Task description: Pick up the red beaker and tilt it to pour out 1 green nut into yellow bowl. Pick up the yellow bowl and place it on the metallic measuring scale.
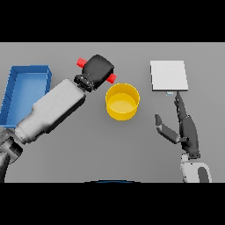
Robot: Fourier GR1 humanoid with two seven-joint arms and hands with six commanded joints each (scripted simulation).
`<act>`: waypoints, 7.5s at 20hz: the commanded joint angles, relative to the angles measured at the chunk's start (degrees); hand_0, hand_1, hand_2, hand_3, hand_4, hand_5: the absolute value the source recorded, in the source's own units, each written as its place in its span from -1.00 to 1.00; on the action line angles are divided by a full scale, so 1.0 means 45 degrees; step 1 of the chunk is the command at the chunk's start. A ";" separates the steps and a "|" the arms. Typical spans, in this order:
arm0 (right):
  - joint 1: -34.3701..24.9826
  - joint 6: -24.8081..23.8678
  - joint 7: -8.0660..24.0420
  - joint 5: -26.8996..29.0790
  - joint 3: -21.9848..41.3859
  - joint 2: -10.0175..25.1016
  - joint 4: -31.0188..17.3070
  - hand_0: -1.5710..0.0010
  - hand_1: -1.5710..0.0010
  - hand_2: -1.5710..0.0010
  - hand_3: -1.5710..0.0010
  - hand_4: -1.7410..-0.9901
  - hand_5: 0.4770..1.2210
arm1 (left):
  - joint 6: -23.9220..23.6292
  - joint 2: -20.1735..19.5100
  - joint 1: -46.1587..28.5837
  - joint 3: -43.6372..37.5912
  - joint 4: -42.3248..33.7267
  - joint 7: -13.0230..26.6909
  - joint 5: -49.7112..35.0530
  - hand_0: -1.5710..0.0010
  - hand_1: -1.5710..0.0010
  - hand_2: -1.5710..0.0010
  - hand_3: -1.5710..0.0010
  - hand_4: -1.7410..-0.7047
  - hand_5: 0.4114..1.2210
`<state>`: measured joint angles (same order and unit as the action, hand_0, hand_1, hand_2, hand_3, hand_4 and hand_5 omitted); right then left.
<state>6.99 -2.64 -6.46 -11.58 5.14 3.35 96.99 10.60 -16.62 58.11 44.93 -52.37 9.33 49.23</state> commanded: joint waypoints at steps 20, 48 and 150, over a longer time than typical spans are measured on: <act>-0.0216 -0.0590 0.0451 -0.0497 -0.0049 -0.0145 -0.0248 1.00 1.00 1.00 1.00 0.40 -0.71 | 0.1645 0.0965 0.3796 0.5611 0.2776 -0.2400 0.3057 -1.00 -1.00 -1.00 -1.00 -0.99 1.00; -0.0631 -0.0050 -0.0463 0.0148 -0.0180 0.0028 -0.0694 1.00 1.00 1.00 1.00 0.38 -0.71 | -0.2020 -0.3247 0.6360 -0.1463 0.8461 -0.1369 -0.6176 -1.00 -1.00 -0.99 -0.81 -0.99 1.00; -1.0228 0.7721 -0.0785 -0.7065 0.7270 0.3948 -0.6716 -0.91 -0.90 -0.85 -0.50 -0.94 0.95 | -0.6253 -0.7923 -0.4806 -0.1463 -0.3620 0.4259 -1.4707 1.00 1.00 1.00 1.00 0.81 -0.23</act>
<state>-39.07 32.10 -10.12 -43.32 37.85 21.14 66.77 -17.53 -52.27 36.48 38.36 -68.66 28.52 -16.96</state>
